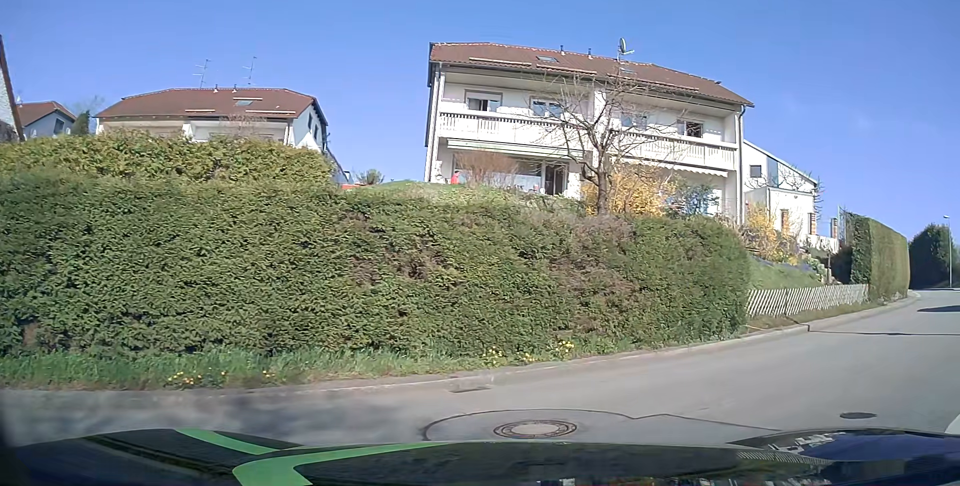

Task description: Follow the waypoints while adhering to traffic rules and regulations

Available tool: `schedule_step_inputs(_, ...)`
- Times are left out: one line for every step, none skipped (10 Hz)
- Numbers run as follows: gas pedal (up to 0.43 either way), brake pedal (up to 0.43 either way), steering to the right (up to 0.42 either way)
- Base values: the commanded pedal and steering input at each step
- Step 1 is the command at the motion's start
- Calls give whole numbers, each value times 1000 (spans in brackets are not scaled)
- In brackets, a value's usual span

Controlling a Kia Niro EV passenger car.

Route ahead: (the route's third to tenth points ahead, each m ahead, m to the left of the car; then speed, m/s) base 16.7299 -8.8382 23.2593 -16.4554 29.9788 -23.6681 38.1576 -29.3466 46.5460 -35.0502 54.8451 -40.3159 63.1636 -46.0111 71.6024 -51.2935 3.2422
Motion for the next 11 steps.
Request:
schedule_step_inputs(319, 0, 383)
schedule_step_inputs(311, 0, 394)
schedule_step_inputs(311, 0, 405)
schedule_step_inputs(311, 0, 418)
schedule_step_inputs(311, 0, 449)
schedule_step_inputs(311, 0, 484)
schedule_step_inputs(319, 0, 511)
schedule_step_inputs(358, 0, 531)
schedule_step_inputs(390, 0, 539)
schedule_step_inputs(390, 0, 539)
schedule_step_inputs(390, 0, 537)
